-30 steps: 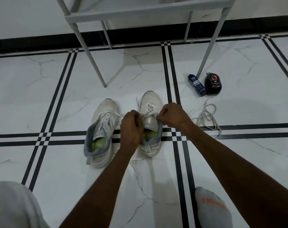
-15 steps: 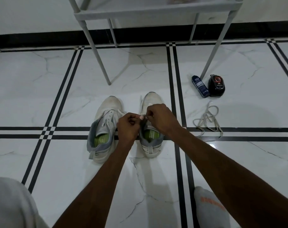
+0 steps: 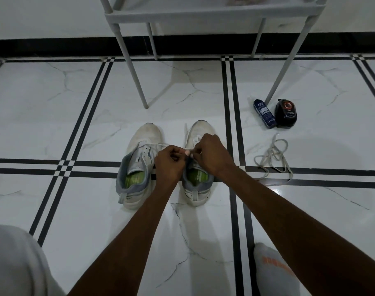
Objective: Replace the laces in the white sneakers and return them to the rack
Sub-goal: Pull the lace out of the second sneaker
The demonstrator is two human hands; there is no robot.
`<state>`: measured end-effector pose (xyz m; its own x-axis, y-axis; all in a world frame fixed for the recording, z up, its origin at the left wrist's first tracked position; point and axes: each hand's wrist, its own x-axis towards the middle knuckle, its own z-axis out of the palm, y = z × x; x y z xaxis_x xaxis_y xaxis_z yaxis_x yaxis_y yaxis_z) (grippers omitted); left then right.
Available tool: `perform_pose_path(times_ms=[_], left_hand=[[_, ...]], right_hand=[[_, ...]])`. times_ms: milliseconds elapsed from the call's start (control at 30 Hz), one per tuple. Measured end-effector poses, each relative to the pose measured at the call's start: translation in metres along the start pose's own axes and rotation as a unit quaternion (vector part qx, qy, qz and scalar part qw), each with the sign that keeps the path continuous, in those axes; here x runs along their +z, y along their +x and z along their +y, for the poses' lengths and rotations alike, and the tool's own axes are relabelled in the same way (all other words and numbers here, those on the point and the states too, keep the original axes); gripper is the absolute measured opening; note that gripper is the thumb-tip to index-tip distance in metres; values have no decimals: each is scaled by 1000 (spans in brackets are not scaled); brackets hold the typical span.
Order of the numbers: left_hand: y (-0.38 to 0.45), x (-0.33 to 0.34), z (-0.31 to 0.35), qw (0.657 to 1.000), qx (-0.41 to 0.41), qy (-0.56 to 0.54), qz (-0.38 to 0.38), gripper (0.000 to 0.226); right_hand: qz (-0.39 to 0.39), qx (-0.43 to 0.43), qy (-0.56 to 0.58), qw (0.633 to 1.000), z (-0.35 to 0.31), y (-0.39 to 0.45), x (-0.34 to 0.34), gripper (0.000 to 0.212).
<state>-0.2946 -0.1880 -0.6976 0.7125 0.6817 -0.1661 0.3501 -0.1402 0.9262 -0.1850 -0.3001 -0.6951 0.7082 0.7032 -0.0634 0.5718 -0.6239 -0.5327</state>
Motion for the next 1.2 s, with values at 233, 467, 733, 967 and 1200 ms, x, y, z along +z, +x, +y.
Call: perform_pose_path(times_ms=[233,467,733,967,1200], left_hand=[[0,-3,-2,999,-3,20,30,20],[3,1,1,999,-19,28,22,16],[2,-2,0,999,-5,38,33,17],[-4,2,4,996,36,72,47,11],[-1,14,12,963,148,222,-23,17]], right_hand=[[356,269,143,884,50,7,-85,25],[104,24,-17,994,-13,-9,-26,18],[128,-14,-164,978,9,-1,-30,15],[172,196,62,963,32,-6,-71,50],[-27,154,45,987,-8,-18,-17,52]])
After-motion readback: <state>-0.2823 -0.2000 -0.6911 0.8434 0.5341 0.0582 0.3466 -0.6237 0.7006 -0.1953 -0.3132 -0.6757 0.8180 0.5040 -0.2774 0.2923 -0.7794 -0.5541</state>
